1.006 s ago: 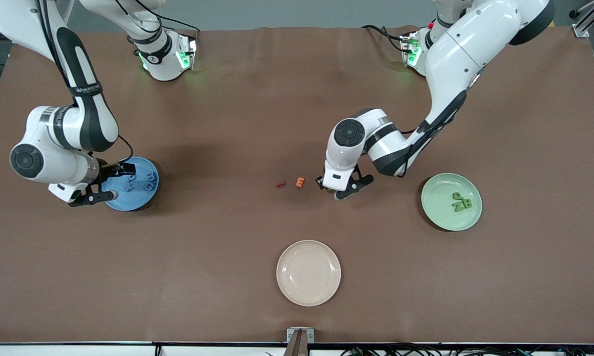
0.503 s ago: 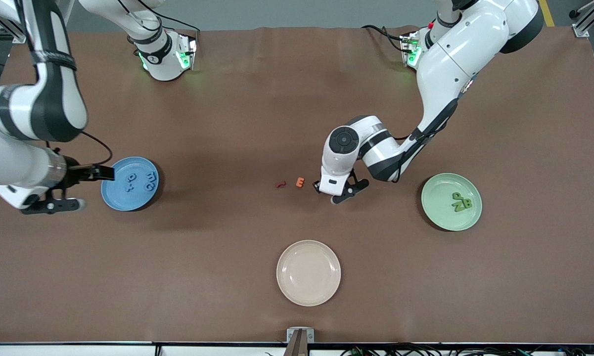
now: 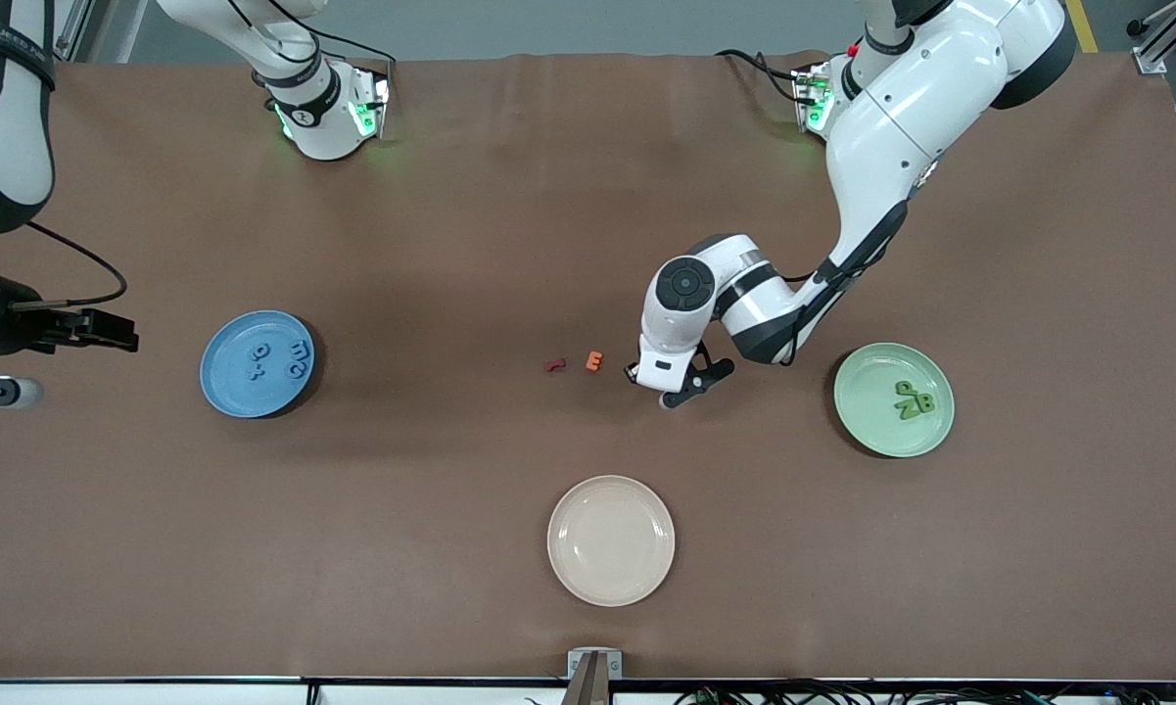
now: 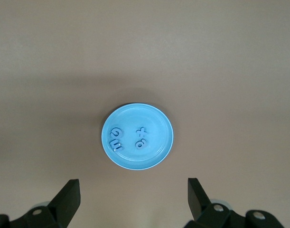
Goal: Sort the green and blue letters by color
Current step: 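Grasp the green n with the left gripper while the right arm withdraws, then carry the green n with the left gripper to the green plate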
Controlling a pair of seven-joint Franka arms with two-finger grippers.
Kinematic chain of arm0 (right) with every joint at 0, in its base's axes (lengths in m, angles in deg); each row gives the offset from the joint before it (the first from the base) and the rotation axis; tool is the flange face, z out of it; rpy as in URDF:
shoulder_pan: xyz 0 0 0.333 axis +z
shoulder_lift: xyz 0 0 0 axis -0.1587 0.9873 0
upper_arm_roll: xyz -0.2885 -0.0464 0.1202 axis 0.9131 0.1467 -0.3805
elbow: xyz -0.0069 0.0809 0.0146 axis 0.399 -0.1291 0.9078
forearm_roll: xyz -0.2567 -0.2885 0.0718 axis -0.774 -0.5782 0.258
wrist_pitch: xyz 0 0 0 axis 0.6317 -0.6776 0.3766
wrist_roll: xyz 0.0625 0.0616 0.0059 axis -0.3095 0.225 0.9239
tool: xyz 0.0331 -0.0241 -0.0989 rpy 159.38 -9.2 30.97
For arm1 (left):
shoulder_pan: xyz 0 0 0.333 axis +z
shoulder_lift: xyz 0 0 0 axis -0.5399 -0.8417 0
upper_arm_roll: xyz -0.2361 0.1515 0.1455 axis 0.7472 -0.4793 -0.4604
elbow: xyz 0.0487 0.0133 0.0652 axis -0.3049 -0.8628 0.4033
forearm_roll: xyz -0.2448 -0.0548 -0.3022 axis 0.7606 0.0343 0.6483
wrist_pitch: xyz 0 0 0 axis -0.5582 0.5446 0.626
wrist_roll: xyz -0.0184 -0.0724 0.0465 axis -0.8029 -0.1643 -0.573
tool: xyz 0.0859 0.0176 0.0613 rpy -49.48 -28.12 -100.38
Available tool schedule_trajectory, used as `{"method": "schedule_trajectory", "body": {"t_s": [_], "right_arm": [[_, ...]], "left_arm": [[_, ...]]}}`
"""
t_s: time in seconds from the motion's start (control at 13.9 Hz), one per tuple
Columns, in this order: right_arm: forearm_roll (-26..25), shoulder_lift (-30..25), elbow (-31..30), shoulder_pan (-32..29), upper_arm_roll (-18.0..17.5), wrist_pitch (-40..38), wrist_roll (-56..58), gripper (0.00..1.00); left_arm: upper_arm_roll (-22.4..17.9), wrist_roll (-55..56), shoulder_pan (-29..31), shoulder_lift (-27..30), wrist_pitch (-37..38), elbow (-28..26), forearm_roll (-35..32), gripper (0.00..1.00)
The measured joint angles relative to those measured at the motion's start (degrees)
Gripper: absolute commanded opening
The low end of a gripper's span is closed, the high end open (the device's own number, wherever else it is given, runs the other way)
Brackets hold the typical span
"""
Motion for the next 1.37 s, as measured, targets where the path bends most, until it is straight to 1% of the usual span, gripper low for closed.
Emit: {"method": "schedule_trajectory", "body": {"t_s": [0.43,0.57,0.72,0.86,1.08,1.15,1.22,1.37], "right_arm": [[0.51,0.21,0.25,-0.35,-0.19,0.62,-0.14,1.00],[1.66,0.21,0.98,-0.40,-0.17,0.75,-0.24,1.00],[2.79,0.22,1.25,-0.55,-0.12,0.74,-0.42,1.00],[3.09,0.23,1.27,-1.41,-0.09,0.48,-0.45,1.00],[3.13,0.10,1.50,-1.88,-0.11,-1.66,-0.39,1.00],[3.13,-0.08,1.61,-1.87,-0.20,-2.66,-0.39,1.00],[3.13,-0.37,1.61,-1.85,-0.34,-3.23,-0.39,1.00],[3.13,-1.28,1.57,-1.86,-0.47,-3.87,-0.39,1.00]], "left_arm": [[-0.01,1.02,0.58,0.64,0.21,1.12,0.00,0.00],[0.09,1.02,1.66,2.34,2.42,2.30,0.00,0.00],[0.91,0.93,3.06,4.18,6.30,4.23,0.00,0.00],[3.33,0.09,5.92,5.18,8.89,5.88,0.14,0.00],[8.69,-5.77,14.14,5.36,10.96,6.56,0.50,0.00],[9.79,-8.25,16.64,5.36,11.55,6.68,0.55,0.00],[10.20,-10.26,18.21,5.35,12.02,6.93,0.65,0.00],[10.26,-12.56,19.12,5.27,12.78,7.82,0.77,0.00]]}}
